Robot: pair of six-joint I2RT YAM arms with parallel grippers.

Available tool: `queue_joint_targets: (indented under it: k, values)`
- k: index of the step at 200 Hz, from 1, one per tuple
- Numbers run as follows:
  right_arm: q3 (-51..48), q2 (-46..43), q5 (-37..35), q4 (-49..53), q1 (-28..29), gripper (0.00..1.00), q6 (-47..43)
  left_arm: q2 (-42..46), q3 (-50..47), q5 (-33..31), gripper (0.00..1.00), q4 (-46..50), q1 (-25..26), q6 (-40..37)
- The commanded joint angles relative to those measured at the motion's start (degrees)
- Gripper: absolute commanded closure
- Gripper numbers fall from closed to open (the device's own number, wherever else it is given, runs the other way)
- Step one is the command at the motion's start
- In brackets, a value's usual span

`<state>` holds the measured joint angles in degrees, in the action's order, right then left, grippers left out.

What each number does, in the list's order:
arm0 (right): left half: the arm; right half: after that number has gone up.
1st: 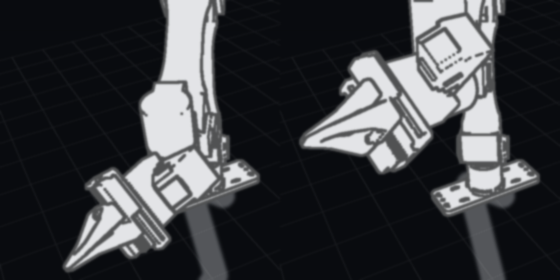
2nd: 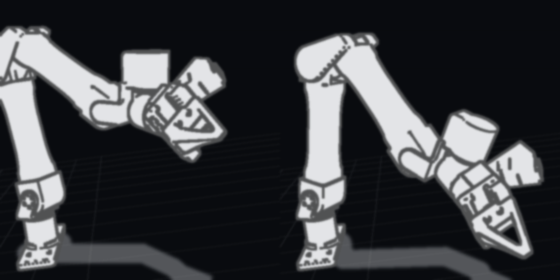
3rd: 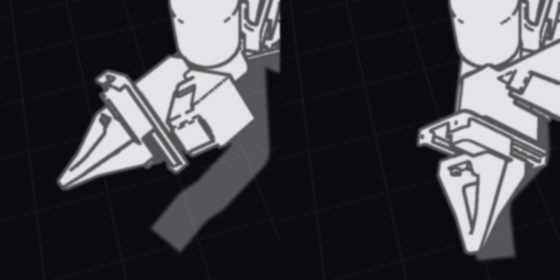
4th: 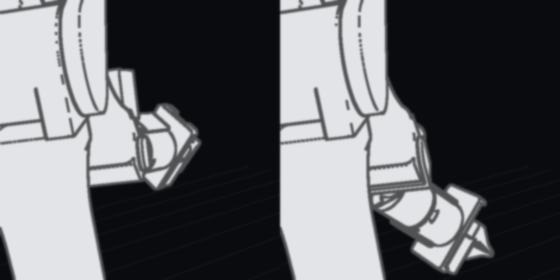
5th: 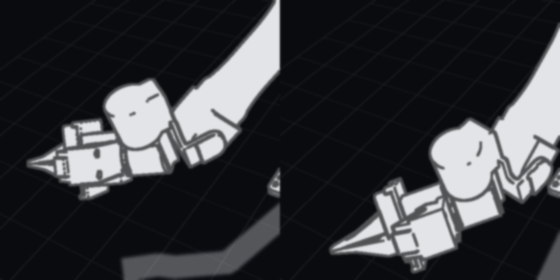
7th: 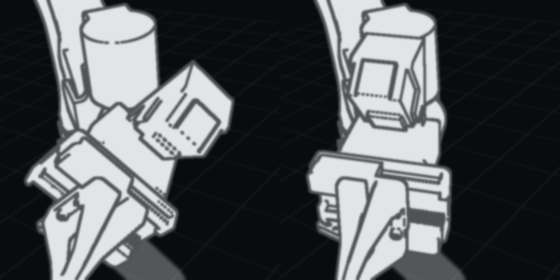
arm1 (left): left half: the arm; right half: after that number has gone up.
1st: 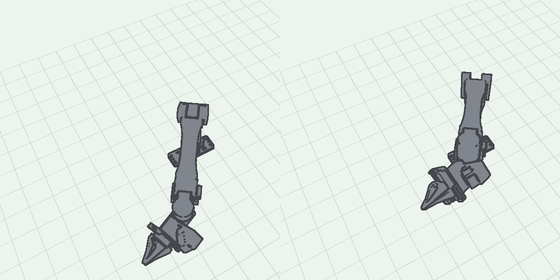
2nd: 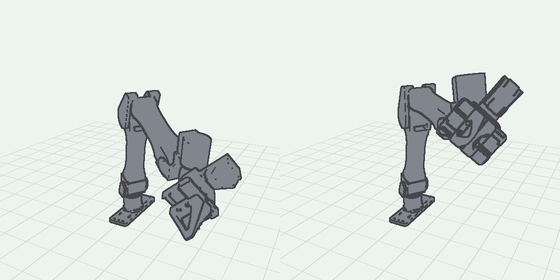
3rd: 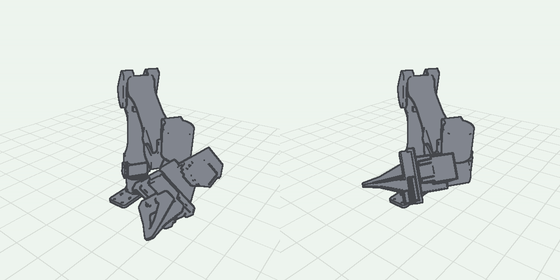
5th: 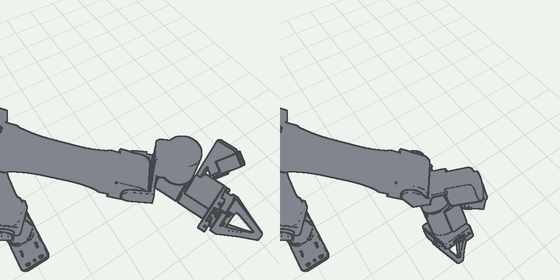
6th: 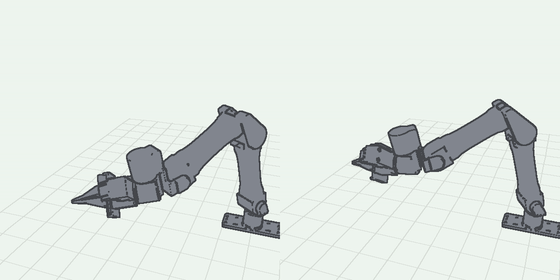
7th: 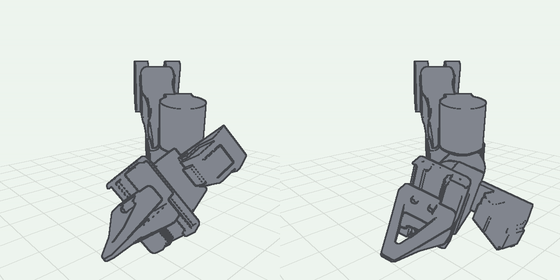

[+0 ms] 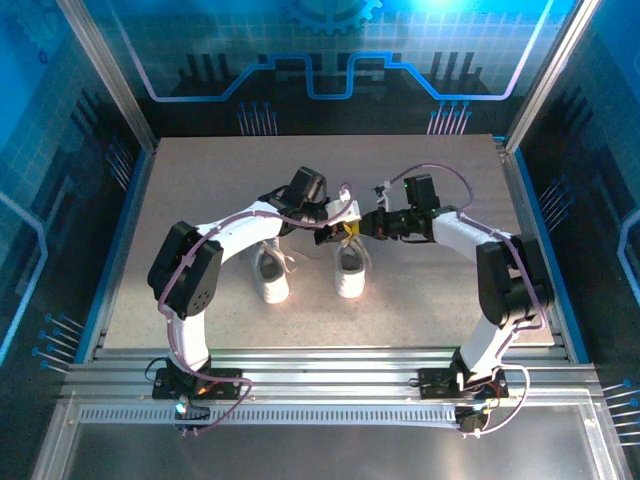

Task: Tie the shoes

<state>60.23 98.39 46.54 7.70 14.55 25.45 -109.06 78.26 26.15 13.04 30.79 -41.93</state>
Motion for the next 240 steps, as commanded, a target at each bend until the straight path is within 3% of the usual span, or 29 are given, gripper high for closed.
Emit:
queue_joint_targets:
  k: [1,23,68,119,195,240]
  values:
    - [3.81,0.13,-5.71,14.09,2.19,1.0,-10.96,-0.47,0.98,0.36,0.78,0.9,-0.05,0.71]
    - [6.4,0.24,-9.03,19.48,3.35,1.0,-16.08,-0.11,0.57,0.57,0.77,0.67,-0.03,1.05]
    - [7.73,-0.83,-15.02,21.8,4.95,1.0,-23.95,5.49,-4.54,2.52,0.61,-2.71,-1.22,0.46]
    - [11.63,-0.66,-18.59,26.53,6.88,1.0,-33.25,13.58,-12.03,12.86,0.49,-8.58,-7.35,0.1]
    - [10.13,-6.21,-22.34,25.68,7.15,1.0,-38.95,6.71,-7.33,22.09,0.4,-15.03,-9.34,-0.16]
    - [9.65,-6.48,-23.25,24.55,7.4,1.0,-40.6,2.42,-2.54,25.8,0.38,-11.28,-9.34,-2.24]
